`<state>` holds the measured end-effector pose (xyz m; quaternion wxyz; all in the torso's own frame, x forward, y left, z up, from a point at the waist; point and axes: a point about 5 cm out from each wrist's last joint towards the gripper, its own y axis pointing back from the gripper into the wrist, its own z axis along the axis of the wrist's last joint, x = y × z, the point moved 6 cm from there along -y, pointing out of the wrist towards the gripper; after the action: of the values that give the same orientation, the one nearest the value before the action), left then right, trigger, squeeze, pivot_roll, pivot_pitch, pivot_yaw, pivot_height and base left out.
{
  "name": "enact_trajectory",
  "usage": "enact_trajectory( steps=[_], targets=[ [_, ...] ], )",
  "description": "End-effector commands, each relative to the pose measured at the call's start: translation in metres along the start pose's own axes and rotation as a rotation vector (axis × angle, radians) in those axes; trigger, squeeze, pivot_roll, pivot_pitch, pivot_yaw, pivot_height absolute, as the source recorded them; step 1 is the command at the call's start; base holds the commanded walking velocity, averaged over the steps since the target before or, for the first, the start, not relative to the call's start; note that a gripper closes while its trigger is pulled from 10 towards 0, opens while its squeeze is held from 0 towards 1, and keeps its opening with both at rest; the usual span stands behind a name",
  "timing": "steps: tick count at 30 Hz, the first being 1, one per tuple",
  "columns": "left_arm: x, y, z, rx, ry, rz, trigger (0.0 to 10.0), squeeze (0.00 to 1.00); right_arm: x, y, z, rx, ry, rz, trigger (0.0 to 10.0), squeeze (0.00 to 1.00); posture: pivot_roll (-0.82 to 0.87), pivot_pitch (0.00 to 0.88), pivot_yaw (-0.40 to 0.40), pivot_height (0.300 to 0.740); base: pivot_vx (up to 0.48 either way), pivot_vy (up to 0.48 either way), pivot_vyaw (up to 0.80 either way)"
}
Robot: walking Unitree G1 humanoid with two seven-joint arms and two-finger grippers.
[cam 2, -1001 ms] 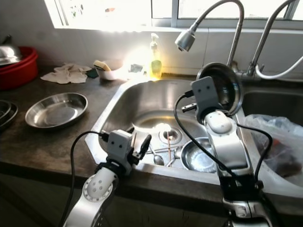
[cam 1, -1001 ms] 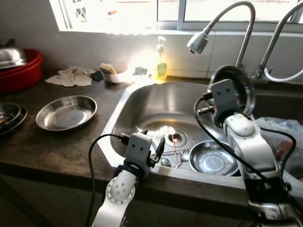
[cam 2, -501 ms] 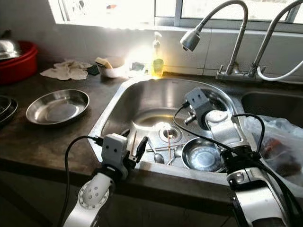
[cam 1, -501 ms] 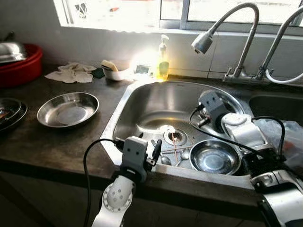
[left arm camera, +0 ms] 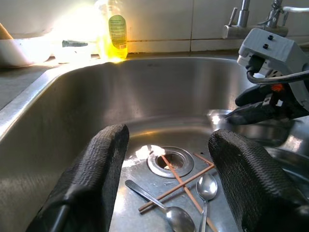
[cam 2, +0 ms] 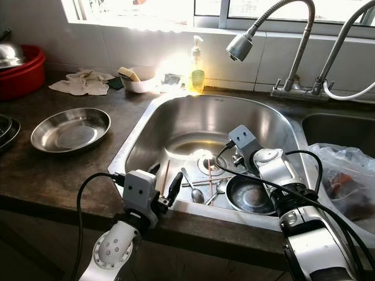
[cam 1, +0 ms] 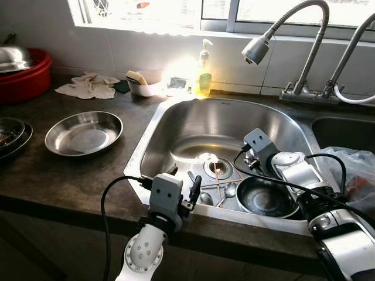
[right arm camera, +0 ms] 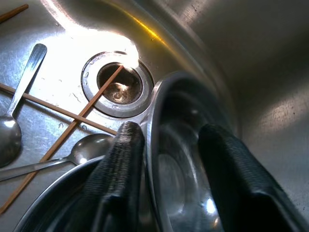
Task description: Kitchen organization
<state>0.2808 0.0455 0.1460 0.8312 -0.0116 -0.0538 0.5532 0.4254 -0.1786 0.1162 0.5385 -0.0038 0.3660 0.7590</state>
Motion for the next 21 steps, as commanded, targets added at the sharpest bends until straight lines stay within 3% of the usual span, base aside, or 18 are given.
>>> enact_trajectory(
  steps=[1, 6, 7, 8, 12, 16, 19, 20, 21],
  targets=[
    [-0.005, 0.001, -0.009, 0.042, 0.012, -0.012, 10.0, 0.0, -0.005, 0.002, 0.01, -0.031, 0.004, -0.014, 10.0, 1.0, 0.14, 0.075, -0.065, 0.74, 0.0, 0.0, 0.0],
    [-0.004, 0.0, -0.009, 0.041, 0.011, -0.008, 10.0, 0.0, -0.015, 0.005, 0.016, -0.07, -0.021, -0.094, 10.0, 1.0, 0.14, 0.069, -0.067, 0.74, 0.0, 0.0, 0.0],
    [-0.003, -0.001, -0.009, 0.041, 0.01, -0.005, 10.0, 0.0, -0.017, 0.007, 0.022, -0.105, -0.034, -0.115, 10.0, 0.1, 0.14, 0.068, -0.068, 0.74, 0.0, 0.0, 0.0],
    [-0.001, -0.003, -0.009, 0.039, 0.007, 0.001, 10.0, 0.0, -0.018, 0.013, 0.033, -0.176, -0.053, -0.149, 10.0, 0.0, 0.14, 0.065, -0.066, 0.74, 0.0, 0.0, 0.0],
    [0.0, -0.005, -0.008, 0.036, 0.004, 0.004, 10.0, 0.0, -0.02, 0.022, 0.046, -0.265, -0.07, -0.196, 10.0, 0.0, 0.14, 0.06, -0.063, 0.74, 0.0, 0.0, 0.0],
    [0.003, -0.009, -0.005, 0.024, -0.002, 0.004, 10.0, 0.0, -0.022, 0.067, 0.081, -0.551, -0.177, -0.302, 10.0, 0.0, 0.12, 0.043, -0.051, 0.74, 0.0, 0.0, 0.0],
    [0.004, -0.009, -0.006, 0.023, -0.004, 0.005, 10.0, 0.0, -0.018, 0.08, 0.085, -0.613, -0.195, -0.327, 10.0, 0.0, 0.12, 0.039, -0.042, 0.74, 0.0, 0.0, 0.0],
    [0.005, -0.01, -0.006, 0.022, -0.003, 0.005, 10.0, 0.0, -0.009, 0.092, 0.086, -0.672, -0.256, -0.325, 10.0, 0.0, 0.11, 0.033, -0.037, 0.74, 0.0, 0.0, 0.0],
    [0.005, -0.01, -0.006, 0.022, -0.003, 0.005, 10.0, 0.0, -0.009, 0.092, 0.086, -0.672, -0.256, -0.325, 10.0, 0.0, 0.11, 0.033, -0.037, 0.74, 0.0, 0.0, 0.0]
  ],
)
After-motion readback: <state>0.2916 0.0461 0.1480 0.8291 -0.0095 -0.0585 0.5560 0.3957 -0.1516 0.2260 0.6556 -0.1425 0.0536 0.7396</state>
